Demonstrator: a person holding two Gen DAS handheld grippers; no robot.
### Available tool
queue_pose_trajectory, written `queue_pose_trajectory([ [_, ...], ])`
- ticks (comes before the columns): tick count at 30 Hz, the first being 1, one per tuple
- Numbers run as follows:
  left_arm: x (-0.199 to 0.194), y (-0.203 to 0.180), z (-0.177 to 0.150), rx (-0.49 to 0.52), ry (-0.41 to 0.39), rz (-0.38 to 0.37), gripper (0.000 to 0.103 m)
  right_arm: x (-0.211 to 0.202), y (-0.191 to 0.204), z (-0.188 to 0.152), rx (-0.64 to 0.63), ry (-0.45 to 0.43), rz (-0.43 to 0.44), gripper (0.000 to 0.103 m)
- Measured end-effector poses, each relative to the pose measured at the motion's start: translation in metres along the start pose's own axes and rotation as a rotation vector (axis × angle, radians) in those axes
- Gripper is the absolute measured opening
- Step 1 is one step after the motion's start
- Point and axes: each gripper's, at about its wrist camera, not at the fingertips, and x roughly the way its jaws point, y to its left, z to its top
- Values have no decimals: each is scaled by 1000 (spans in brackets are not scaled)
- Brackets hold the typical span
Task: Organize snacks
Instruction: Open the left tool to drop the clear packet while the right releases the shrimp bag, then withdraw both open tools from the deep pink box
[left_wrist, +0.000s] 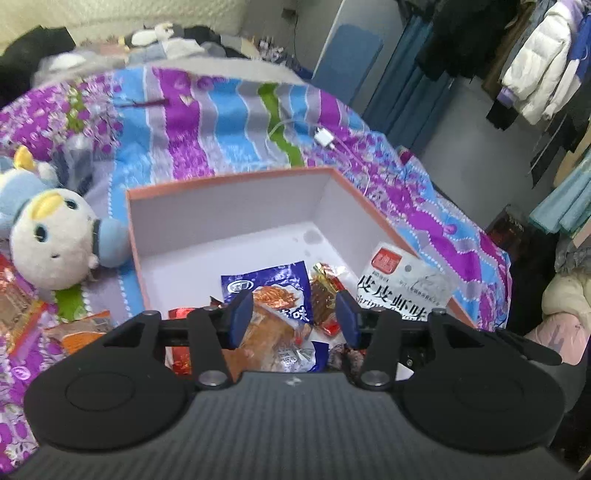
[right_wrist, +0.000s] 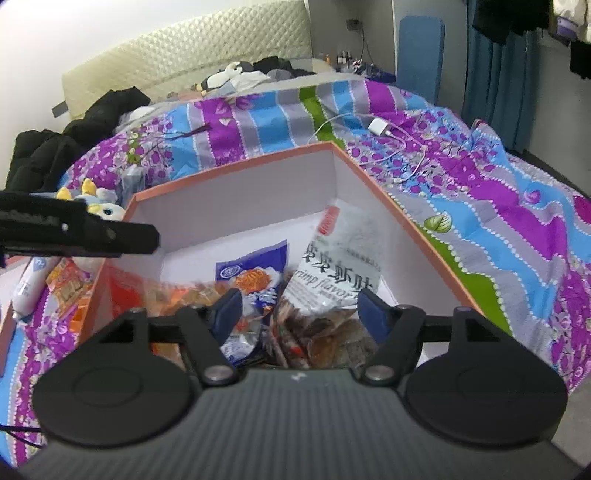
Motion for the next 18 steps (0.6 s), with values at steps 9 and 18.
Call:
queue_pose_trajectory([
  [9,-90,-1,-28,-12,-80,26,55,-68,23,-11,-4,-83,39,71],
  [18,-168,-5,-70,6,-138,41,55,-130,45,-30,1,-158,66,71],
])
